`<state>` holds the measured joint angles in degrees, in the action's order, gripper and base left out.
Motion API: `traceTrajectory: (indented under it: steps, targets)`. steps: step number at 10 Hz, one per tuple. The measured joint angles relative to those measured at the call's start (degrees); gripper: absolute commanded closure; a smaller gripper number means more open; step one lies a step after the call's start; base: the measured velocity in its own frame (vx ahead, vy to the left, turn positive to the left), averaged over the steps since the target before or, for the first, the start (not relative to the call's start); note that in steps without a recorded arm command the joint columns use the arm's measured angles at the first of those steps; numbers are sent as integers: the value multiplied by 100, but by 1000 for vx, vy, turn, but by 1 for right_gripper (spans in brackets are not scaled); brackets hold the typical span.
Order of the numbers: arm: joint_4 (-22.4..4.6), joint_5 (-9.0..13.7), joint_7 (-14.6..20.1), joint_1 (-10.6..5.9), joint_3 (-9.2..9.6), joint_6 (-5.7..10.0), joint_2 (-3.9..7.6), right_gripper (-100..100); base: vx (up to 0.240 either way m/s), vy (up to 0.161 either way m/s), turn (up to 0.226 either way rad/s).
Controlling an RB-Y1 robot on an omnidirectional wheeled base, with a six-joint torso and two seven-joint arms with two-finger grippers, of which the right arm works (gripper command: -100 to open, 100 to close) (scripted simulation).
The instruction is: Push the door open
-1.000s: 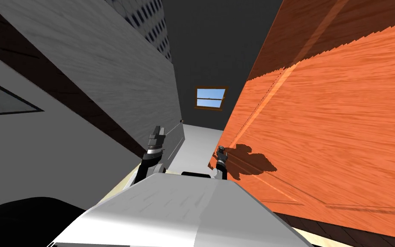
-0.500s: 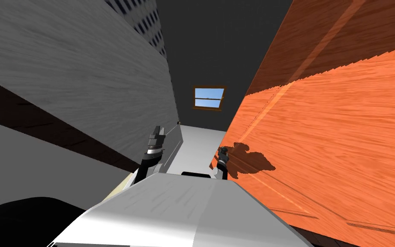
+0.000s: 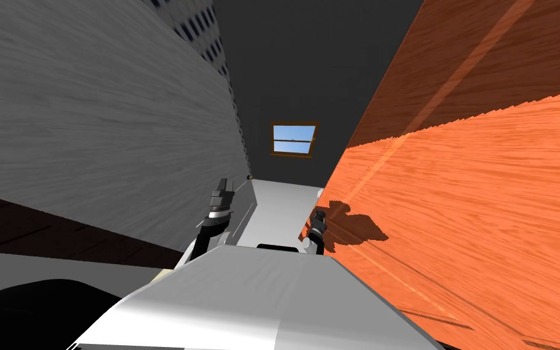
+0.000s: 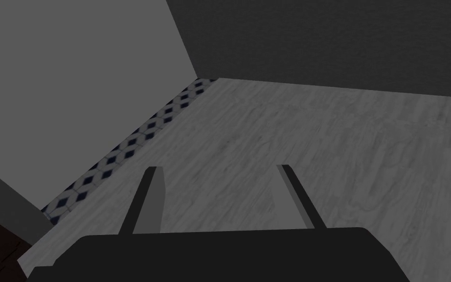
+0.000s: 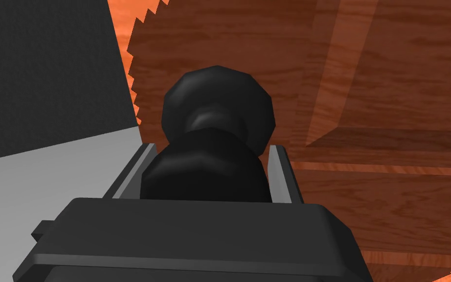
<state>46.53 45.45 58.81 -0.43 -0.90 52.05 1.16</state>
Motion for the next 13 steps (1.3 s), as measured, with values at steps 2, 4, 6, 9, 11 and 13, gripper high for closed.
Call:
traceTrajectory:
  steps: [2, 4, 6, 9, 11, 13]
  targets:
    - [-175, 46, 36, -65, -52, 69, 52, 100, 159, -36, -31]
    - [50, 107, -67, 58, -121, 19, 63, 100, 186, -56, -35]
    - [-126, 185, -53, -57, -218, 74, 161, 100, 209, -40, -55]
    - [-86, 307, -84, -74, -371, 81, 244, 100, 158, -48, -39]
    - [-183, 409, -77, -103, -487, 103, 308, 100, 203, -44, -50]
    - [-81, 503, -137, -25, -609, 139, 300, 100, 220, -50, -110]
